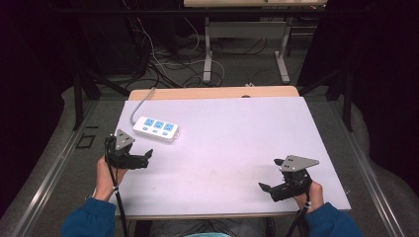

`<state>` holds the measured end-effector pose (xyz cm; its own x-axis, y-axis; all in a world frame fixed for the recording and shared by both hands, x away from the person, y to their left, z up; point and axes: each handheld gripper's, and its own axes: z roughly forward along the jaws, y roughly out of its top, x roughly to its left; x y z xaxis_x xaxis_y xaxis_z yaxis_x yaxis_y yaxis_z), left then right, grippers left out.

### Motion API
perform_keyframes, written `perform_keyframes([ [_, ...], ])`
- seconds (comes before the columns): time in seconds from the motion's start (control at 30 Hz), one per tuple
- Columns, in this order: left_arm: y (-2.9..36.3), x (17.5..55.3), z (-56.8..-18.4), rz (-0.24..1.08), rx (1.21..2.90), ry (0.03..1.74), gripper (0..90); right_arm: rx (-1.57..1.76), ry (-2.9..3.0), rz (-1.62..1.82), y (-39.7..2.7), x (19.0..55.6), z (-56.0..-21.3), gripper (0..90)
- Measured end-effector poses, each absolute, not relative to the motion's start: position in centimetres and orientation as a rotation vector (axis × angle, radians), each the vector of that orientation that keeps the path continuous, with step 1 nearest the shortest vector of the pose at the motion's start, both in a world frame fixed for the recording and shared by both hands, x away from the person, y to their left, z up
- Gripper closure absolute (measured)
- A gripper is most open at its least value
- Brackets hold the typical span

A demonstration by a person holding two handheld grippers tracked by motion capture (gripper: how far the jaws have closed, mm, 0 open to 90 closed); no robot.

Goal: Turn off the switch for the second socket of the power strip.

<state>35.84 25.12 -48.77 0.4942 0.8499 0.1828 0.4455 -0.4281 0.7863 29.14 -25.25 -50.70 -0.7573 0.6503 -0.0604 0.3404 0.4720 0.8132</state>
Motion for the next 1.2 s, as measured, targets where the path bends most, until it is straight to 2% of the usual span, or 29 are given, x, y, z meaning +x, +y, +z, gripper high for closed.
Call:
perform_keyframes([
  [1.2,25.1,40.6,-48.8,0.728,2.043,1.130,0.1,0.824,2.371,1.186,-25.3,29.2,-50.7,3.4],
])
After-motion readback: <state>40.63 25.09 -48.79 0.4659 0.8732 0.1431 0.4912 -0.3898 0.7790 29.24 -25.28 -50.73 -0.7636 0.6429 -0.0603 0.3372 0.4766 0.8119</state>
